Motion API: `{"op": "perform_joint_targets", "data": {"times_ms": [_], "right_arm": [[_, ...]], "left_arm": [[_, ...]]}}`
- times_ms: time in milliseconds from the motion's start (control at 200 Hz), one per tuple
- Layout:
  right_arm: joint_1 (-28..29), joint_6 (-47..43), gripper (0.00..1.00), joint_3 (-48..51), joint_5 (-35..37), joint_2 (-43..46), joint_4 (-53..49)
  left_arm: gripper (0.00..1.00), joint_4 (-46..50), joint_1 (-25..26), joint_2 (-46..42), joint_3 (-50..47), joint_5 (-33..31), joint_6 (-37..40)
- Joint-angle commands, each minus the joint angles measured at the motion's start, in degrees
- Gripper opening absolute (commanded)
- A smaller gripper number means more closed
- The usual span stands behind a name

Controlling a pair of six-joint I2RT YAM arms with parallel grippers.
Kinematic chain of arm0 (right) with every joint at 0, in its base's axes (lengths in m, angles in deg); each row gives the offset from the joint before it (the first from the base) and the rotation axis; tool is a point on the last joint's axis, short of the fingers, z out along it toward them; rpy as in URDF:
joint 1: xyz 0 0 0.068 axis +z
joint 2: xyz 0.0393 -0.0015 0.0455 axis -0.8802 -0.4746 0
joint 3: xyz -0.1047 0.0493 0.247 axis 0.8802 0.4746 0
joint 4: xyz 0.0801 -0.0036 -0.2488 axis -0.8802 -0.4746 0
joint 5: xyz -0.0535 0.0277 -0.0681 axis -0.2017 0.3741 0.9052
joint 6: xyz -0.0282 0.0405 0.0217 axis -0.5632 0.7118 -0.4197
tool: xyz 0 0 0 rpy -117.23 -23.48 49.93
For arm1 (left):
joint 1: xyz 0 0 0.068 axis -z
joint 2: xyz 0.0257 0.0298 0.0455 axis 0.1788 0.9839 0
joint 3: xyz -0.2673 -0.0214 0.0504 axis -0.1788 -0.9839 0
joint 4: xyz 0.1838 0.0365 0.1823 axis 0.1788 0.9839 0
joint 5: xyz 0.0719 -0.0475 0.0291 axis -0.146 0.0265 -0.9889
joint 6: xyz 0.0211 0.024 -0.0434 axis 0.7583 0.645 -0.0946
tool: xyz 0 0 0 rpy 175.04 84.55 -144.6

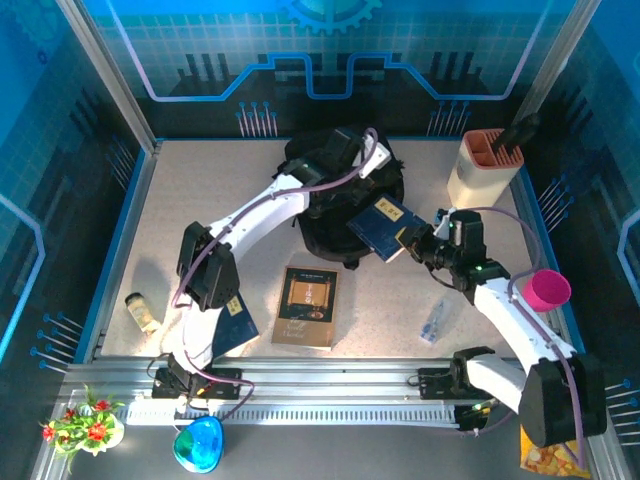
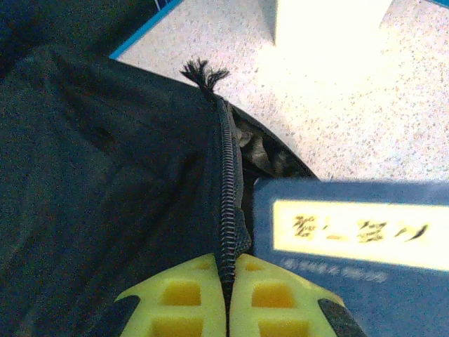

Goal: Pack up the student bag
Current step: Place the book in the student bag.

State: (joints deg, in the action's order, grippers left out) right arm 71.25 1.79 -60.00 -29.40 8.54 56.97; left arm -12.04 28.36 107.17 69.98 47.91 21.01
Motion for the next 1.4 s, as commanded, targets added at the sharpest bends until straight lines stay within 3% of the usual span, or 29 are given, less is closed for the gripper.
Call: {"op": "perform_joint_targets", "data": {"times_ms": [0,340,700,1055,1181,1246,1391], "right_arm": [[1.88,4.85,0.1,-4.05,7.28,-3.12,2.48],[2.89,12.49,0.09,-5.83,8.39,-13.5,20.37],[3.32,20.15,0.08,-5.49,10.91,-24.75,40.1],[5.44,18.73,0.18,-17.52,18.55,-34.98,24.65],[5.26,18.97,0.25,-21.58,16.03,-40.94,23.45],[5.15,18.67,0.33,-23.01,13.97,-43.09,22.49],[4.56,17.04,0.42,-22.85,10.29,-43.35,20.57]], "left_arm": [[0.02,-7.6,2.35,-2.58,3.93,-5.67,-0.91],[0.01,-14.53,6.07,-7.3,-0.1,-8.08,-1.32],[0.02,-13.81,6.79,-7.45,-0.03,-7.04,-3.07],[0.02,-12.23,6.82,-5.33,0.93,-6.84,-4.44],[0.02,-11.76,6.7,-3.97,0.94,-6.84,-4.43],[0.02,-11.31,6.48,-3.2,1.0,-6.99,-4.67],[0.02,-10.49,5.49,-1.96,1.03,-7.03,-6.01]]}}
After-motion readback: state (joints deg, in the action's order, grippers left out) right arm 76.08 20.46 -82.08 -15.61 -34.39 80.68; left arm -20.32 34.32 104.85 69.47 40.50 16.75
